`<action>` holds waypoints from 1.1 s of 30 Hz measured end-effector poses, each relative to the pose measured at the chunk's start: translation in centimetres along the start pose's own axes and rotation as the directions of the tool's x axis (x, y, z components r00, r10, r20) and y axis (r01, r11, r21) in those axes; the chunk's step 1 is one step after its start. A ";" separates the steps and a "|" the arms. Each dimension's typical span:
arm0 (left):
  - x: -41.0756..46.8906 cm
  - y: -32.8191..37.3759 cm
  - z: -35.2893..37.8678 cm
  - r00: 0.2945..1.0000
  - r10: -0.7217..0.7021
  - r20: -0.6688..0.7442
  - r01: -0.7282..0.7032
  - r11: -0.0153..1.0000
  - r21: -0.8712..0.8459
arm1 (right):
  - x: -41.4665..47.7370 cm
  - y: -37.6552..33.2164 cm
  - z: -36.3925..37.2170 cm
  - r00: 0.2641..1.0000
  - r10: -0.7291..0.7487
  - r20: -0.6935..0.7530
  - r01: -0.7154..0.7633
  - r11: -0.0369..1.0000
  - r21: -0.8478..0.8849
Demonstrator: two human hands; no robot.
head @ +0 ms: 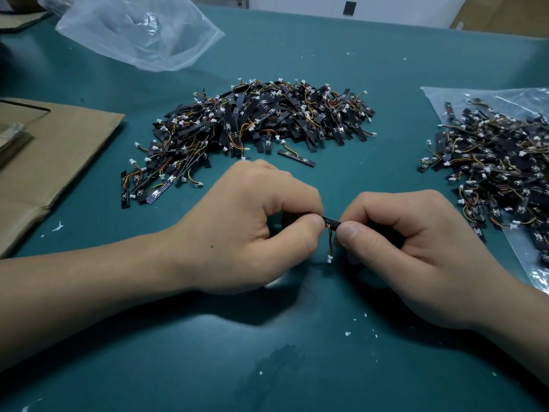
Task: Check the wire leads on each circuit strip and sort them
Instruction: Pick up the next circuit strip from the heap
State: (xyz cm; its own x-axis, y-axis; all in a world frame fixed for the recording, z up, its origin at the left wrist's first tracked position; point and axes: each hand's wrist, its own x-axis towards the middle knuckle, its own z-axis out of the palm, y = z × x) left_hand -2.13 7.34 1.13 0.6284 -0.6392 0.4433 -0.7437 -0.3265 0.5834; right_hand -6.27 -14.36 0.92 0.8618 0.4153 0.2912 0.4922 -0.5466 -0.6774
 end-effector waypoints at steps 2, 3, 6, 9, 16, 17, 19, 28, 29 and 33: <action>0.0 -0.1 0.0 1.000 0.006 0.002 -0.006 1.000 0.006 | 0.0 0.0 0.0 1.000 -0.007 -0.006 0.007 1.000 -0.008; 0.0 -0.1 0.1 1.000 0.007 -0.001 -0.007 1.000 0.005 | 0.0 0.1 0.0 1.000 -0.007 -0.007 0.007 1.000 -0.011; -0.1 -0.1 -0.1 1.000 0.008 -0.010 -0.009 1.000 -0.014 | 0.0 0.2 0.1 1.000 -0.004 0.001 0.004 0.999 -0.036; -0.2 -0.1 -0.2 1.000 0.016 -0.010 -0.016 1.000 -0.026 | 0.0 0.0 0.1 0.999 -0.041 0.015 0.042 0.996 -0.080; -0.4 -0.1 -0.1 0.998 0.065 0.009 -0.064 0.998 -0.025 | 0.2 -0.2 0.0 0.987 -0.054 0.152 0.066 0.995 -0.069; -0.4 0.0 -0.2 0.998 0.058 -0.001 -0.058 0.998 -0.014 | 0.2 -0.2 0.0 0.984 -0.058 0.166 0.075 0.992 -0.100; -0.4 0.1 -0.3 0.997 0.029 -0.077 -0.028 1.000 0.013 | 0.2 0.0 0.0 0.984 -0.078 0.159 0.099 0.987 -0.124; 0.3 -0.7 0.9 0.913 -0.407 0.013 0.347 0.795 0.497 | 0.3 1.2 0.0 0.924 0.185 -0.334 -0.055 0.930 0.364; 0.3 -0.7 1.1 0.909 -0.413 0.049 0.321 0.771 0.549 | 0.3 1.2 0.1 0.936 0.162 -0.314 -0.062 0.951 0.304; 0.1 -0.3 1.0 0.951 -0.306 0.039 0.236 0.803 0.548 | 0.0 0.7 0.3 0.963 0.102 -0.250 -0.057 0.982 0.183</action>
State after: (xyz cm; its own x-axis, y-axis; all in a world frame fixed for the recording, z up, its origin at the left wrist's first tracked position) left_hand -2.07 6.71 0.31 0.8165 -0.5354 0.2161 -0.5737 -0.7943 0.1999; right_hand -5.95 -14.48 0.24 0.9107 0.1619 0.3800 0.4118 -0.4274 -0.8048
